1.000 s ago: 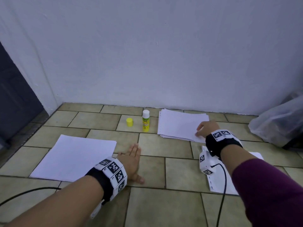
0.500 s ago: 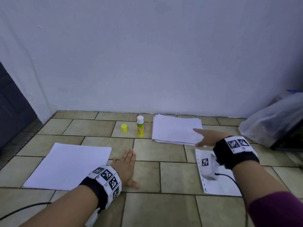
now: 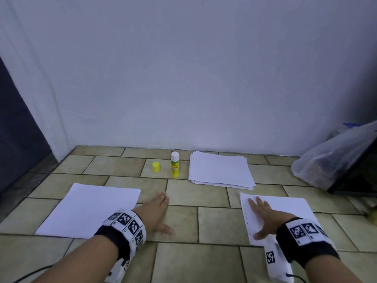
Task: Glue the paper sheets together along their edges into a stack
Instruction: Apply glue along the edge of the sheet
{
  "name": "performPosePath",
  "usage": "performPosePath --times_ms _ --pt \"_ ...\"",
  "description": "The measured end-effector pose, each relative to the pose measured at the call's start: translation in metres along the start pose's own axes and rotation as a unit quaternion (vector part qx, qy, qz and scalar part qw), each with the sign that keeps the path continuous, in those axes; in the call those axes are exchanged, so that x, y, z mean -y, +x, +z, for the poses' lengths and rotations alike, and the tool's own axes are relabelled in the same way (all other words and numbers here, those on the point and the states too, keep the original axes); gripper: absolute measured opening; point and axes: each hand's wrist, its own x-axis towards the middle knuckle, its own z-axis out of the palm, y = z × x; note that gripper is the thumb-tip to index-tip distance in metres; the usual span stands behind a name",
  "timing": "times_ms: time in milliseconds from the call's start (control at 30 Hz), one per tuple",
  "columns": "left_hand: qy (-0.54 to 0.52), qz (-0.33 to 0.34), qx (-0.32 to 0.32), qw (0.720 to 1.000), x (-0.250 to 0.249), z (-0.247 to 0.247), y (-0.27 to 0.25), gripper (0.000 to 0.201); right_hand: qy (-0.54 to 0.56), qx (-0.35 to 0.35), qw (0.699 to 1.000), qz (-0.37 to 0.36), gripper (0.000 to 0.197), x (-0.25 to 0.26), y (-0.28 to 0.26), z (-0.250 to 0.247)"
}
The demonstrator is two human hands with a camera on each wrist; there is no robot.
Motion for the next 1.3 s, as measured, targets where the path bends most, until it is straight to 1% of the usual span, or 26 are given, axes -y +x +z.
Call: performPosePath --times_ms 33,67,100,133,167,200,233,267,333,367,467,567,600,667,700,767,800,867,933,967,1033,1067,1133,1200,1233,1300 --pt "-0.034 0.007 -0.001 0.999 0.004 -0.006 -0.005 0.084 -0.001 -0.002 1.000 -0.001 0.115 0.000 0.000 0.000" --pt "-0.099 -0.016 -0.010 0.995 0.009 -0.014 -0.009 0.068 -0.001 -0.003 1.000 -0.002 0.115 0.000 0.000 0.000" --pt "-0.124 -0.034 -0.026 0.991 0.014 -0.021 -0.014 0.059 -0.001 -0.004 1.000 -0.004 0.115 0.000 0.000 0.001" --pt "-0.103 -0.067 -0.043 0.991 0.020 -0.027 -0.017 0.063 0.001 -0.006 1.000 -0.004 0.115 -0.001 0.000 0.001" --pt "-0.060 -0.103 -0.055 0.991 0.026 -0.032 -0.020 0.073 0.002 -0.006 1.000 -0.004 0.115 -0.001 0.000 0.002" --pt "-0.011 -0.135 -0.052 0.989 0.037 -0.032 -0.023 0.079 0.003 -0.007 1.000 -0.004 0.115 0.000 0.000 0.002" --pt "0.038 -0.167 -0.040 0.984 0.049 -0.027 -0.025 0.078 0.003 -0.008 1.000 -0.003 0.114 0.000 -0.001 0.002" --pt "0.058 -0.199 -0.015 0.978 0.062 -0.019 -0.025 0.076 0.002 -0.010 1.000 -0.002 0.114 0.001 -0.002 0.003" --pt "0.088 -0.211 0.021 0.973 0.081 -0.002 -0.021 0.075 0.005 -0.019 1.000 0.000 0.113 0.001 -0.003 0.003" --pt "0.098 -0.217 0.028 0.971 0.085 0.002 -0.022 0.074 0.008 -0.023 1.000 0.001 0.113 0.001 -0.003 0.003" --pt "0.117 -0.212 0.001 0.970 0.082 -0.003 -0.026 0.061 0.030 -0.034 0.999 0.002 0.114 0.001 -0.005 0.003" --pt "0.116 -0.204 -0.008 0.972 0.077 -0.015 -0.032 0.057 0.071 -0.058 0.996 0.008 0.115 0.001 -0.006 0.004" --pt "0.116 -0.198 -0.011 0.973 0.074 -0.019 -0.033 0.054 0.087 -0.071 0.994 0.012 0.113 0.001 -0.006 0.004" --pt "0.108 -0.179 -0.011 0.978 0.063 -0.026 -0.035 0.050 0.107 -0.089 0.990 0.013 0.099 0.000 -0.005 0.004" --pt "0.098 -0.163 -0.017 0.982 0.052 -0.031 -0.033 0.054 0.109 -0.091 0.990 0.013 0.092 0.000 -0.004 0.004" --pt "0.070 -0.112 -0.045 0.990 0.027 -0.036 -0.028 0.076 0.106 -0.092 0.990 0.012 0.082 -0.001 -0.004 0.003" --pt "0.062 -0.083 -0.063 0.993 0.014 -0.037 -0.024 0.083 0.105 -0.091 0.990 0.012 0.080 0.000 -0.005 0.003" --pt "0.043 -0.037 -0.084 0.995 -0.016 -0.034 -0.016 0.086 0.082 -0.097 0.992 0.013 0.080 0.000 -0.007 0.001" --pt "0.018 -0.007 -0.090 0.996 -0.046 -0.025 -0.007 0.088 0.041 -0.111 0.993 0.027 0.085 0.002 -0.010 0.000" --pt "0.013 -0.002 -0.087 0.996 -0.059 -0.021 -0.003 0.082 0.027 -0.119 0.992 0.033 0.087 0.003 -0.011 0.000" --pt "0.015 -0.021 -0.076 0.997 -0.077 -0.015 0.001 0.059 0.015 -0.125 0.991 0.037 0.089 0.004 -0.011 0.000" --pt "0.014 -0.032 -0.067 0.997 -0.081 -0.012 0.003 0.056 0.021 -0.118 0.992 0.034 0.090 0.004 -0.011 0.000" --pt "0.012 -0.032 -0.052 0.998 -0.085 -0.011 0.007 0.067 0.047 -0.098 0.994 0.025 0.091 0.004 -0.011 0.001" --pt "-0.005 -0.027 -0.061 0.998 -0.083 -0.011 0.009 0.072 0.058 -0.095 0.994 0.021 0.090 0.003 -0.012 0.001" --pt "-0.020 -0.028 -0.063 0.997 -0.081 -0.010 0.010 0.069 0.057 -0.097 0.993 0.021 0.088 0.003 -0.013 0.001" --pt "-0.032 -0.024 -0.056 0.998 -0.075 -0.010 0.011 0.053 0.053 -0.104 0.993 0.018 0.077 0.003 -0.014 0.000"
